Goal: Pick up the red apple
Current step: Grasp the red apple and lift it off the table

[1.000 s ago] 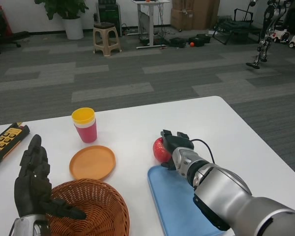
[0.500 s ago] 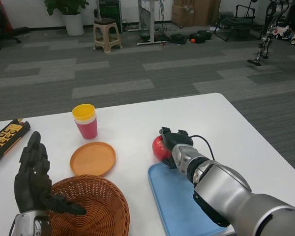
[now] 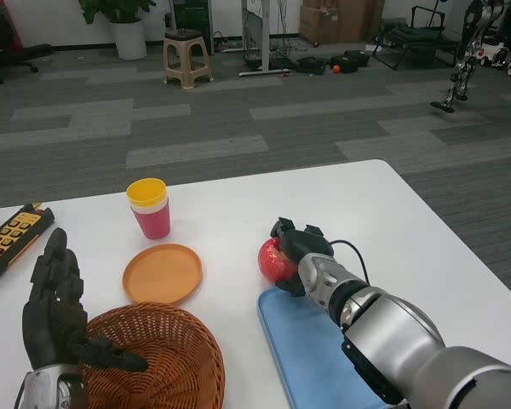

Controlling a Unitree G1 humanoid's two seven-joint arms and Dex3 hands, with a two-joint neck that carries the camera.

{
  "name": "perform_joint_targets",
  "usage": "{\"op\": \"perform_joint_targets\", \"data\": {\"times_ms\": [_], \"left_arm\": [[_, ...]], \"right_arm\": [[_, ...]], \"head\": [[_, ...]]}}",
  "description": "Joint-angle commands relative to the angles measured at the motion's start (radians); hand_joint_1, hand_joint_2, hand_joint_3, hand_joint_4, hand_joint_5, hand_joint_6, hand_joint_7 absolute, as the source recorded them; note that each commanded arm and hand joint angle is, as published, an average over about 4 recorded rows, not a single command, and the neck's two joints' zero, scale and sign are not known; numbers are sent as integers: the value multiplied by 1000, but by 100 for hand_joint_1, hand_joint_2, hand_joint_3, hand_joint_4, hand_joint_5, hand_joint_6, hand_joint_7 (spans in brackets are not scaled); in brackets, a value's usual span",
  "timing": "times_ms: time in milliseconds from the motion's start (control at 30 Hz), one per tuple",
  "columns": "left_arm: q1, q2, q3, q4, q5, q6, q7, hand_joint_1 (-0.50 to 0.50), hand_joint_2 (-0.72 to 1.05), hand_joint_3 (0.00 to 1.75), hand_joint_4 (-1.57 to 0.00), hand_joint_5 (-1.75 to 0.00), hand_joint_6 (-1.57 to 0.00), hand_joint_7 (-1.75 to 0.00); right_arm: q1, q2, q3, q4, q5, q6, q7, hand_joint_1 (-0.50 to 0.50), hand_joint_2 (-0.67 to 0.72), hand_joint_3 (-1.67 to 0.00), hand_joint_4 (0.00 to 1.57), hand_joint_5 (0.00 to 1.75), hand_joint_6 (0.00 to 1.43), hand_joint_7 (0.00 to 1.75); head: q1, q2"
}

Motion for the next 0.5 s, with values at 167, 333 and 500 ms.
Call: {"op": "perform_joint_targets", "data": {"times_ms": [167, 333, 500], "left_arm": [[0, 6, 3, 12, -8, -4, 1, -50, -64, 9, 0, 0, -35, 0], [-3, 6, 3, 14, -11, -4, 1, -50, -64, 9, 0, 0, -35, 0], [-6, 6, 2, 14, -12, -4, 1, -50, -64, 9, 0, 0, -35, 0]], "right_arm": [[15, -26, -91, -33, 16, -55, -37, -46, -54, -151, 88, 165, 27, 145], [24, -41, -97, -57, 80, -98, -49, -46, -54, -151, 91, 165, 28, 140], [70, -74, -94, -181, 184, -165, -62, -46, -54, -151, 92, 165, 26, 140]], "head": [[7, 29], [8, 33], [0, 30]]}}
